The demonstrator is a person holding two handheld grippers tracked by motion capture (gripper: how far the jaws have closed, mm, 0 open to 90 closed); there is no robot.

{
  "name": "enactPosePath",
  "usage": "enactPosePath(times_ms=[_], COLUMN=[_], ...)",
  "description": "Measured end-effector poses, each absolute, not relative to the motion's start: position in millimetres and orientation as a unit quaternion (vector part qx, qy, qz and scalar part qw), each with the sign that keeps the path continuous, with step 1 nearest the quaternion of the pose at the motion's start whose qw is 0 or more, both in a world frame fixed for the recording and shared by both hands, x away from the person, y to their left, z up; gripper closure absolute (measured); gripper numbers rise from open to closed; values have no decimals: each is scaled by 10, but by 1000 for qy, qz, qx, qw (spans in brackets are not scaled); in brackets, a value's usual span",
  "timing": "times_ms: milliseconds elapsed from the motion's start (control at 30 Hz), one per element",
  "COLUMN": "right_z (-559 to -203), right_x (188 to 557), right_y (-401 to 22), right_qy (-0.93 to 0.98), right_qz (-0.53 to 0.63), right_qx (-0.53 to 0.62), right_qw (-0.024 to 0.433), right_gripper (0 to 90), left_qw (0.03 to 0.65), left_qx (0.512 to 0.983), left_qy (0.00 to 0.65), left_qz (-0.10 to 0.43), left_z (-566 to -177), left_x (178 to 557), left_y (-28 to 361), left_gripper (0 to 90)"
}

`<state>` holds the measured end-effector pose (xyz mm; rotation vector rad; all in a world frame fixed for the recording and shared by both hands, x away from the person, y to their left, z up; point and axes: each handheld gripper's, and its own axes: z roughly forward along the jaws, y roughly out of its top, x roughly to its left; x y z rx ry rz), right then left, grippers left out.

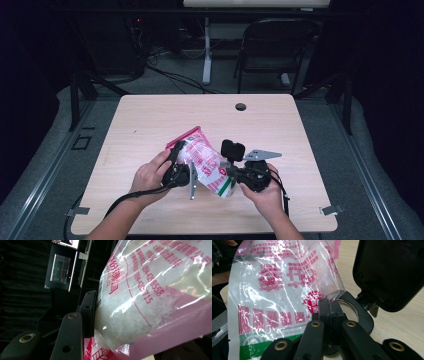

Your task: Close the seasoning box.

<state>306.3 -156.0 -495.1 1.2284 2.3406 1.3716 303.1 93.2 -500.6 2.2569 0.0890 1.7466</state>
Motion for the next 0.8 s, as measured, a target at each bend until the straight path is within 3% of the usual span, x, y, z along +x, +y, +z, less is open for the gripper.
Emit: enactPosePath(times_ms=[800], right_z=[-4973], right_x=[3078], right_y=[-1568], right_qy=[787], right_qz=[451], right_qx=[413], right_qw=[81], right_gripper=[900], left_qw=[130], left_qx=[783], left_qy=[17], left_qz=[608], left_z=[-4964], left_x=[3020], left_y=[892], left_gripper=[610])
